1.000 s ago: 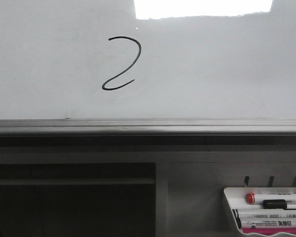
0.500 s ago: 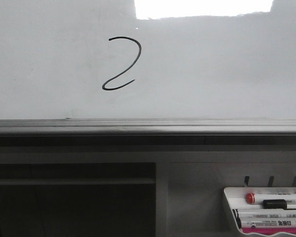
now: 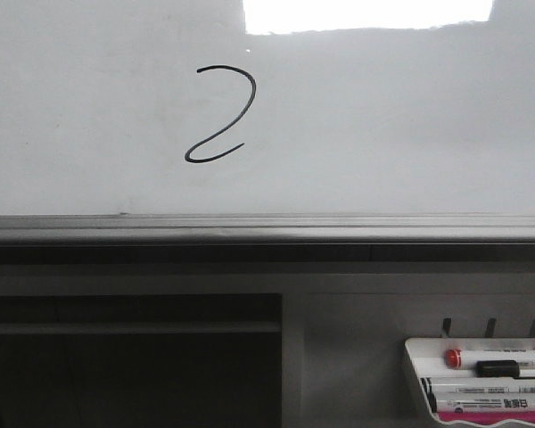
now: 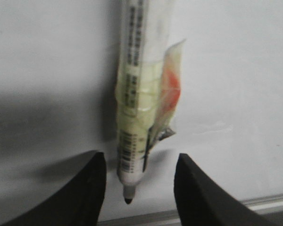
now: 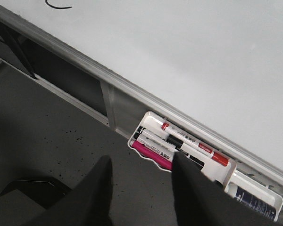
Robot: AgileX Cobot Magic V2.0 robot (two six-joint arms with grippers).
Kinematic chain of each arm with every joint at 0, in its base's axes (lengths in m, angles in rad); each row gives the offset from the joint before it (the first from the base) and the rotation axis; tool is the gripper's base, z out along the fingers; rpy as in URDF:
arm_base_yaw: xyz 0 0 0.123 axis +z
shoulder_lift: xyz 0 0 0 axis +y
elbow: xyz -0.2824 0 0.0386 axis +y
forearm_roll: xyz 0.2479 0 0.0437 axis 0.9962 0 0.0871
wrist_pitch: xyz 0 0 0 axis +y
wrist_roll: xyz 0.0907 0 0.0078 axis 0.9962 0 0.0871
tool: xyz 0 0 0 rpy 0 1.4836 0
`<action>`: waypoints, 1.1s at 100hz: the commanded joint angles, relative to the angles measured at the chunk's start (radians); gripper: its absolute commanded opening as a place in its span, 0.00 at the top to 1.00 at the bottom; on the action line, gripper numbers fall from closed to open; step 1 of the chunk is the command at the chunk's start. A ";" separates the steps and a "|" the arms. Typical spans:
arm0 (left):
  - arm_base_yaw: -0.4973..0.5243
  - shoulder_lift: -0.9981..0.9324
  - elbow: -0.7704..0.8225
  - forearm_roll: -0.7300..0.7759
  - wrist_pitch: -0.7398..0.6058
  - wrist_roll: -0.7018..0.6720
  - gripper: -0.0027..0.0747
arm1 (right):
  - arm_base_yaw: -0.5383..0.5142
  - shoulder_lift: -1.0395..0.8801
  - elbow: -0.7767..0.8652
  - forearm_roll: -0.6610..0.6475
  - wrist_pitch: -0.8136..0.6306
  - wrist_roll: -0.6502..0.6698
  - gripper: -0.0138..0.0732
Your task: Write number 2 on whiteboard
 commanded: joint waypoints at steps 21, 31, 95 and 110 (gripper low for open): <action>0.005 -0.191 -0.113 0.126 0.326 -0.017 0.52 | -0.007 -0.012 0.061 -0.185 -0.037 0.226 0.55; 0.003 -0.265 -0.104 0.188 0.357 -0.087 0.52 | -0.007 -0.045 0.106 -0.256 -0.052 0.341 0.55; -0.063 -0.660 0.221 0.225 -0.189 -0.171 0.91 | -0.007 -0.399 0.489 -0.330 -0.602 0.450 0.92; -0.063 -0.660 0.241 0.128 -0.226 -0.180 0.99 | -0.007 -0.399 0.513 -0.332 -0.633 0.456 0.93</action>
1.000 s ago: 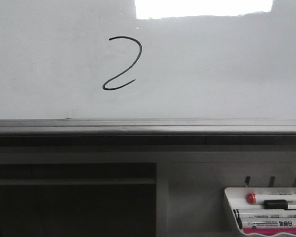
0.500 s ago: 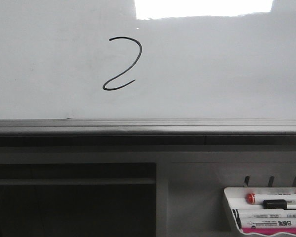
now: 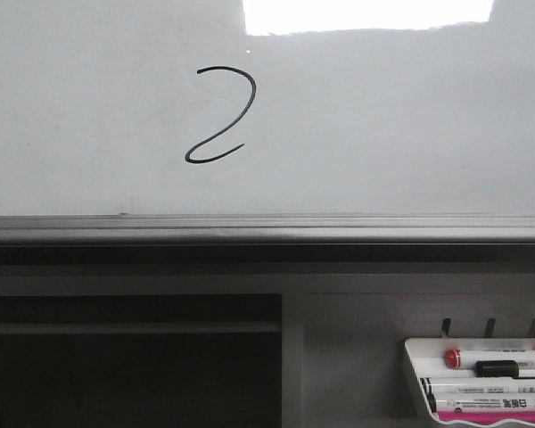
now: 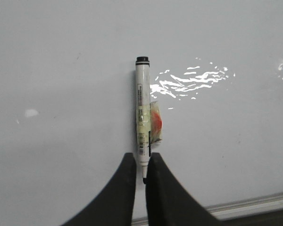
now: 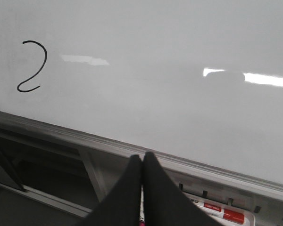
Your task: Write number 2 on whiteboard
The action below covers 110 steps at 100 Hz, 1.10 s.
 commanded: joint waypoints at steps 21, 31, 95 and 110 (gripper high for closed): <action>-0.005 0.002 -0.011 -0.168 -0.093 -0.021 0.99 | -0.007 0.007 -0.018 -0.017 -0.084 0.003 0.93; -0.005 0.002 -0.011 -0.168 -0.093 -0.021 0.99 | -0.007 0.007 -0.018 -0.017 -0.084 0.003 0.93; -0.003 -0.405 0.427 0.002 -0.476 -0.025 0.99 | -0.007 0.007 -0.018 -0.017 -0.084 0.003 0.93; -0.001 -0.479 0.582 -0.030 -0.622 -0.027 0.99 | -0.007 0.007 -0.018 -0.017 -0.084 0.003 0.93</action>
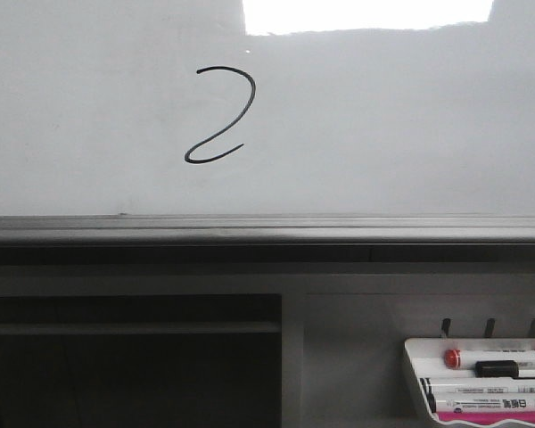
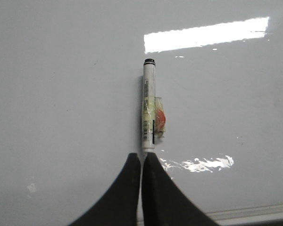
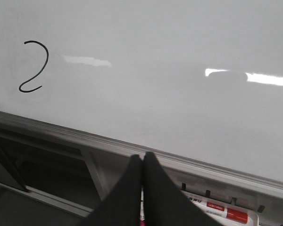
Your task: Write number 2 on whiteboard
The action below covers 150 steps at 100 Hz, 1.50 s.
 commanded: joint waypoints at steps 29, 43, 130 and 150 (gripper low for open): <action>0.055 -0.105 0.029 -0.023 -0.026 -0.014 0.99 | -0.007 0.010 -0.026 -0.019 -0.076 -0.004 0.93; 0.055 -0.105 0.029 -0.023 -0.026 -0.014 0.99 | -0.007 0.010 -0.026 -0.019 -0.076 -0.004 0.93; 0.055 -0.105 0.029 -0.023 -0.026 -0.014 0.99 | -0.153 -0.074 0.032 0.002 -0.133 -0.004 0.93; 0.055 -0.105 0.029 -0.023 -0.026 -0.014 0.99 | -0.431 -0.244 0.216 0.085 -0.357 -0.004 0.93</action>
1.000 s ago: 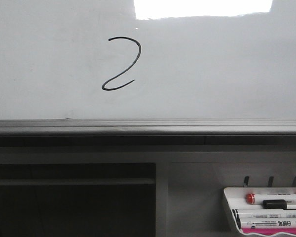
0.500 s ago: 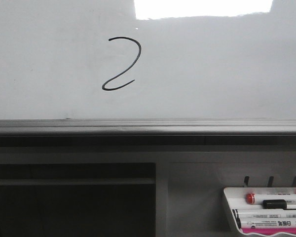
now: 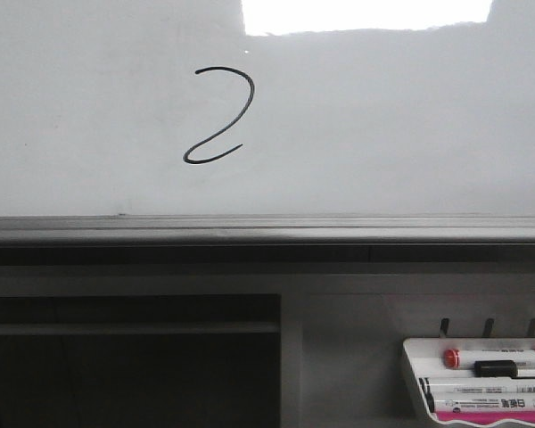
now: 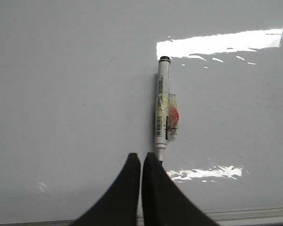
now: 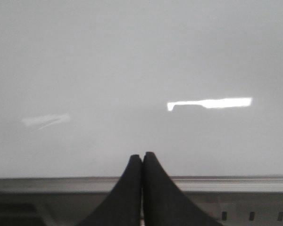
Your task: Write number 2 on whiteboard
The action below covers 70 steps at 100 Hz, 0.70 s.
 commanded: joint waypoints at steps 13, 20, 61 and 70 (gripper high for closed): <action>0.003 -0.027 0.011 -0.009 -0.071 -0.010 0.99 | -0.161 -0.131 0.160 0.051 -0.273 -0.004 0.93; 0.003 -0.027 0.011 -0.009 -0.071 -0.010 0.99 | -0.176 -0.172 0.214 0.092 -0.301 -0.004 0.93; 0.003 -0.027 0.011 -0.009 -0.071 -0.010 0.99 | -0.213 -0.180 0.313 0.105 -0.381 -0.004 0.93; 0.003 -0.027 0.011 -0.009 -0.071 -0.010 0.99 | -0.213 -0.180 0.313 0.091 -0.377 -0.006 0.93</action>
